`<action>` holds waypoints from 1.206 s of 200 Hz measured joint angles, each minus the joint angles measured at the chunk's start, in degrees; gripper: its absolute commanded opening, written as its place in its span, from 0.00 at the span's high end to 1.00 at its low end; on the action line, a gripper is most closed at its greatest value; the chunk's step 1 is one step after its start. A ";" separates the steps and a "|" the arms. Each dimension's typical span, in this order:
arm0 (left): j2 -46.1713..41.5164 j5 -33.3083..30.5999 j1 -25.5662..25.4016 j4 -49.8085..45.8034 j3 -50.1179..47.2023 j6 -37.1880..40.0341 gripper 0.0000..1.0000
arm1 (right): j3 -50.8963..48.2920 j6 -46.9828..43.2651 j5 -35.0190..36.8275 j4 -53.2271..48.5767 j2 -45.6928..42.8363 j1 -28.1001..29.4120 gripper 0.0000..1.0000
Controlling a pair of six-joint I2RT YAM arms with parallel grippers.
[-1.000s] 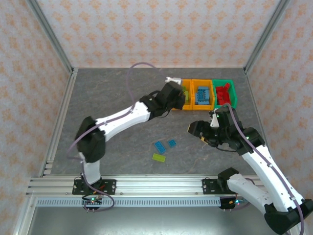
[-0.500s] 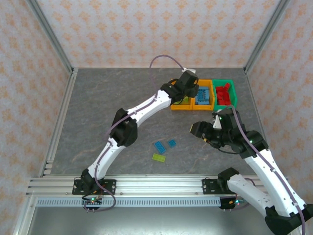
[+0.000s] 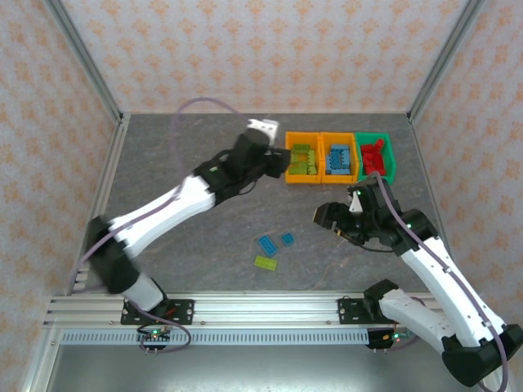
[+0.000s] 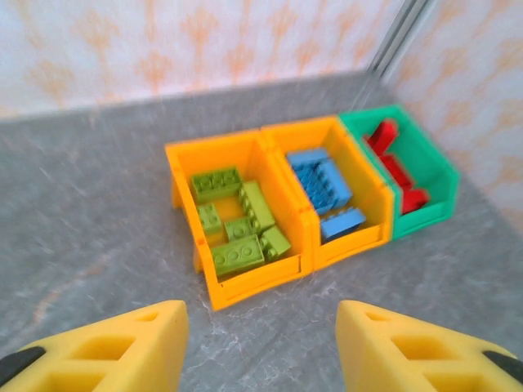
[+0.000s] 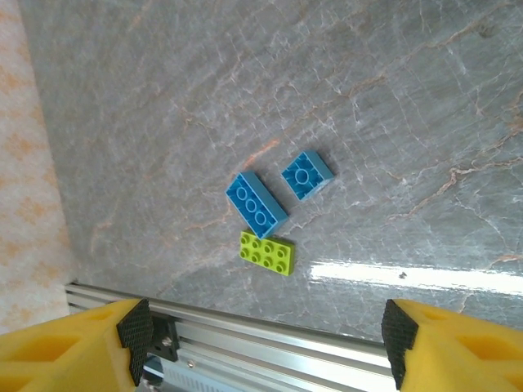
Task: Sort the legos into containers by color
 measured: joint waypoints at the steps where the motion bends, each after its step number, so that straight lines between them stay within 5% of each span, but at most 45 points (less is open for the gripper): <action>1: -0.70 0.02 0.00 0.09 -0.33 0.13 0.48 | 0.00 -0.04 0.02 0.00 0.11 0.17 0.24; 54: -32.98 -1.77 0.02 -7.54 -15.02 10.16 0.44 | 0.00 -2.14 6.51 3.69 10.95 13.57 0.24; 114: -45.86 9.38 0.00 -22.29 -25.53 31.01 0.04 | -2.43 -11.02 12.94 12.85 23.98 16.85 0.23; 148: -51.23 16.63 0.00 -21.49 -37.29 38.80 0.00 | -2.47 -15.45 14.51 17.33 31.26 17.53 0.24; 241: -52.98 19.08 0.00 -20.02 -40.89 45.29 0.00 | -2.01 -18.12 17.70 22.82 43.47 19.80 0.72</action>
